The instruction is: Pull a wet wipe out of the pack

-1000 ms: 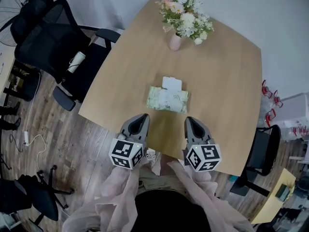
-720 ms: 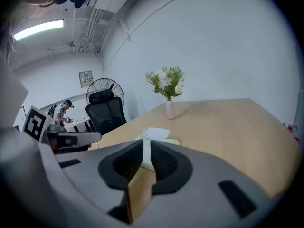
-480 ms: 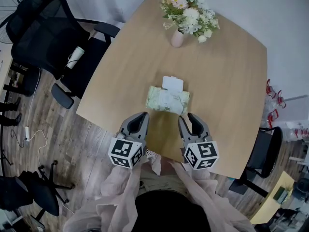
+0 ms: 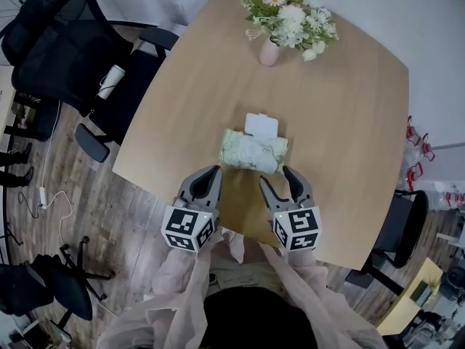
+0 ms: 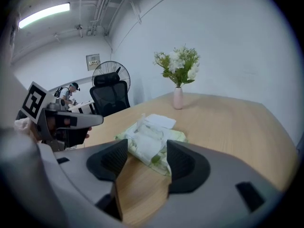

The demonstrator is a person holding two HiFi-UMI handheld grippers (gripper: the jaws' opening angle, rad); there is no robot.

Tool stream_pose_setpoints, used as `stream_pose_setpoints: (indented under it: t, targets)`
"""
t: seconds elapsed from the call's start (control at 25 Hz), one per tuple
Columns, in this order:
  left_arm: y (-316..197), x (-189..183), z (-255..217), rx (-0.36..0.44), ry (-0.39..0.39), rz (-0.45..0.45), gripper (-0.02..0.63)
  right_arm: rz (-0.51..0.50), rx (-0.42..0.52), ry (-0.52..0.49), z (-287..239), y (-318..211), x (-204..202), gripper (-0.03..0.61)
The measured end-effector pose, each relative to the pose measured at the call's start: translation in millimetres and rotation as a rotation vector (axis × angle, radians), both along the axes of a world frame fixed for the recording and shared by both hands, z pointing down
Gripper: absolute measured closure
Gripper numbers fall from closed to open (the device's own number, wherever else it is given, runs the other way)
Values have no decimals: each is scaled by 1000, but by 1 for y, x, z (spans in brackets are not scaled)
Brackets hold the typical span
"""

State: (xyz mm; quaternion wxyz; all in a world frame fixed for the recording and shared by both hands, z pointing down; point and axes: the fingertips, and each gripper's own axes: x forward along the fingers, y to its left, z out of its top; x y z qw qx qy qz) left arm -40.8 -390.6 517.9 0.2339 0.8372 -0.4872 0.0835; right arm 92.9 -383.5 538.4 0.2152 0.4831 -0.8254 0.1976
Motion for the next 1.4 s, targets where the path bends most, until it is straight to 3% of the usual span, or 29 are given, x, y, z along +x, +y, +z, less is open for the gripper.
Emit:
stream_pose_setpoints:
  t: [0.24,0.88,1.4]
  targets:
    - [-6,-4,5,-16,-7,-16,603,-42,-1,63,9,-8,-8,305]
    - [-14,-15,9,-31,-12,-49,603,-86,-7,107,22,-29,-23,308]
    - [-11,-15,9,-32,-15,-39,603,-59,-22,154,23,-29,-19,407]
